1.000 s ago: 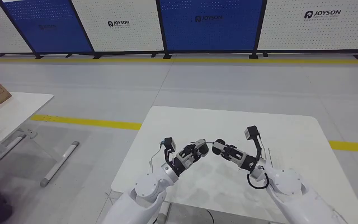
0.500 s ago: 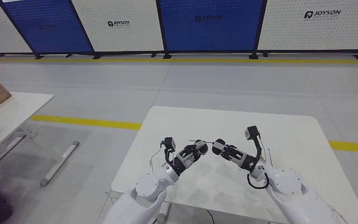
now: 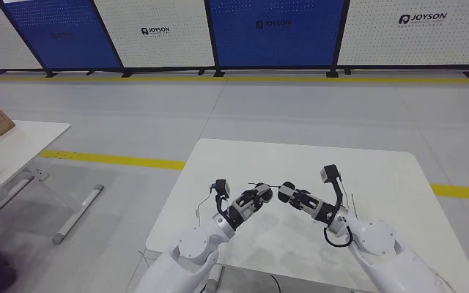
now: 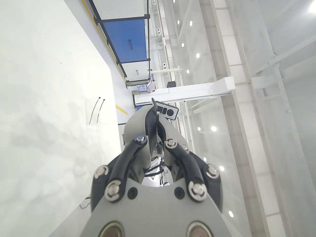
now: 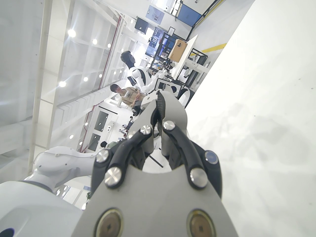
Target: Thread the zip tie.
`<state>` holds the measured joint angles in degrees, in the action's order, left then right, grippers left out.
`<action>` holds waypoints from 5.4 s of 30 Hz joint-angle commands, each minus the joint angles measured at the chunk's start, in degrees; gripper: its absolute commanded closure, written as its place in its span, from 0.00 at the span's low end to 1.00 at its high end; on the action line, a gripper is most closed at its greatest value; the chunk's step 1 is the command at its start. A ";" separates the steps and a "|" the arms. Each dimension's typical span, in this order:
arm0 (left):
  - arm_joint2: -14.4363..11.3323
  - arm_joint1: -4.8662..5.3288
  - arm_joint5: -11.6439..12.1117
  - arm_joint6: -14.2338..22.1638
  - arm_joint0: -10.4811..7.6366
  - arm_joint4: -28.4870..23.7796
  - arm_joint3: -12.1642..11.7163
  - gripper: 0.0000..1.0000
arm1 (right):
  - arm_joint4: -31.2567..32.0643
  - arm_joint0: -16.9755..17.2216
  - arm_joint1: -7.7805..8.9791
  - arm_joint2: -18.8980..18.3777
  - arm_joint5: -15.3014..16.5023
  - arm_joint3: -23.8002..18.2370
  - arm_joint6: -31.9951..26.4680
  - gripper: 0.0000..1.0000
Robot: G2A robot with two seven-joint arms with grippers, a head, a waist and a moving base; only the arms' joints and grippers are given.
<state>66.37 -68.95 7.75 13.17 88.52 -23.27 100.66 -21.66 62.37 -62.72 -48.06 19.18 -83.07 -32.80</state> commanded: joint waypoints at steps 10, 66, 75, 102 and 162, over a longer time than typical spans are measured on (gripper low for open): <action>0.33 0.16 -0.43 0.61 0.62 0.87 0.22 1.00 | -1.37 1.56 -0.21 -2.53 -3.24 -0.56 -1.39 0.00; 11.10 1.75 4.17 2.31 12.04 -3.04 14.06 1.00 | -2.86 4.27 0.27 -6.79 -3.49 -0.71 0.02 0.00; 12.22 1.70 7.79 1.12 13.55 -2.53 18.38 1.00 | -2.86 4.27 0.27 -6.79 -3.49 -0.71 0.02 0.00; 9.03 1.34 2.73 -1.44 8.45 4.57 5.82 1.00 | -2.86 4.27 0.27 -6.79 -3.49 -0.71 0.02 0.00; 6.40 0.74 4.27 -0.90 6.39 4.21 4.72 1.00 | -2.86 4.27 0.27 -6.79 -3.49 -0.71 0.02 0.00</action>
<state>72.14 -68.28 11.04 11.58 94.23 -17.36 103.67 -24.52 66.64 -62.45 -54.85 15.69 -83.78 -32.79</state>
